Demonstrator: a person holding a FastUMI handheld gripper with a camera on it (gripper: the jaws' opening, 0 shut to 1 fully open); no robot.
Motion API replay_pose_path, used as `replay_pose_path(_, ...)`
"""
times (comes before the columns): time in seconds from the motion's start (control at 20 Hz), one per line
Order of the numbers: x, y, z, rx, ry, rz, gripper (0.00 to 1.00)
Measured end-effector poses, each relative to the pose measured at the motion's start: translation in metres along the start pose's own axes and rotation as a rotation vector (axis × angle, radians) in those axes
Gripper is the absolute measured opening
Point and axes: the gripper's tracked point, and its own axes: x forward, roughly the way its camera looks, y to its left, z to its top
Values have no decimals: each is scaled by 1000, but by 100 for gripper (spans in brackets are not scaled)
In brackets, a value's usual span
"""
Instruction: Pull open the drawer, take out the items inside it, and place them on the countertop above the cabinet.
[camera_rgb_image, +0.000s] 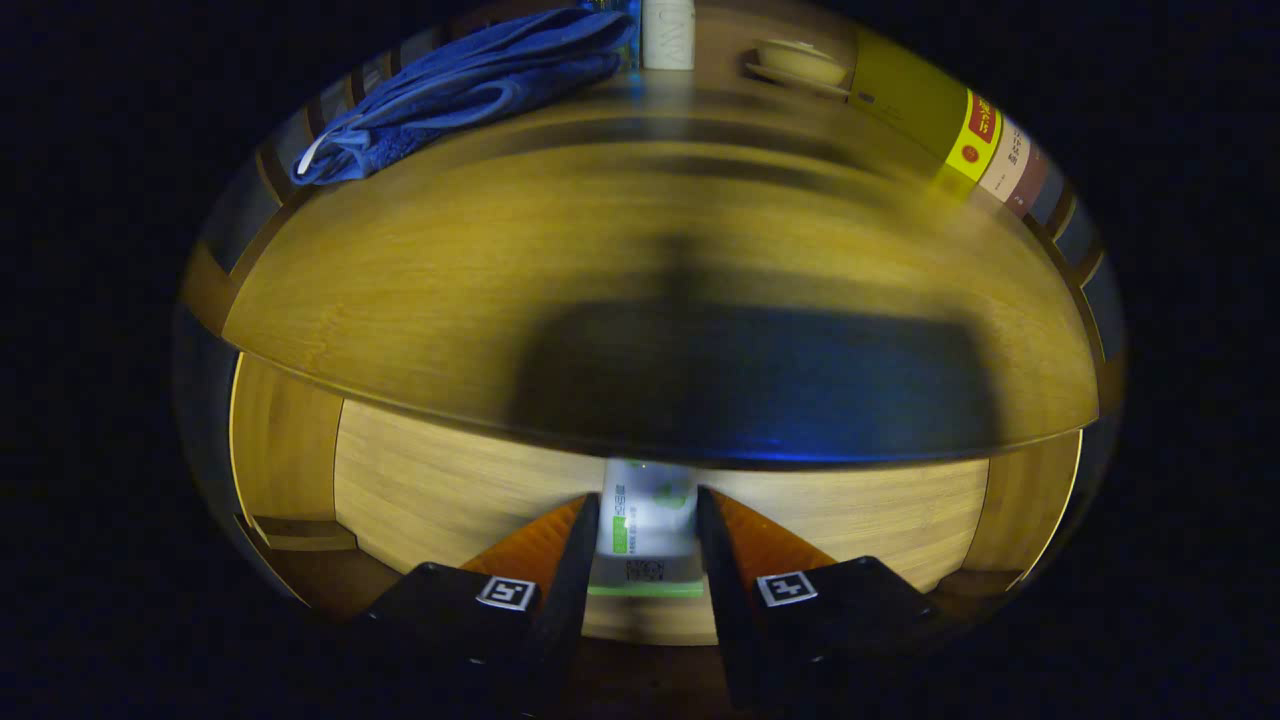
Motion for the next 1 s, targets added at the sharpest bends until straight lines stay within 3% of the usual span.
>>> replay_pose_path(0.2, -15, 12, 33, 43, -51, 34, 41)
replay_pose_path(0.45, -61, 31, 90, 119, -78, 137, 40)
replay_pose_path(0.5, -70, 14, 34, 115, -76, 141, 40)
replay_pose_path(0.6, -86, 17, 84, 111, -80, 147, 40)
replay_pose_path(1.0, -123, 22, 67, 35, 9, 186, 40)
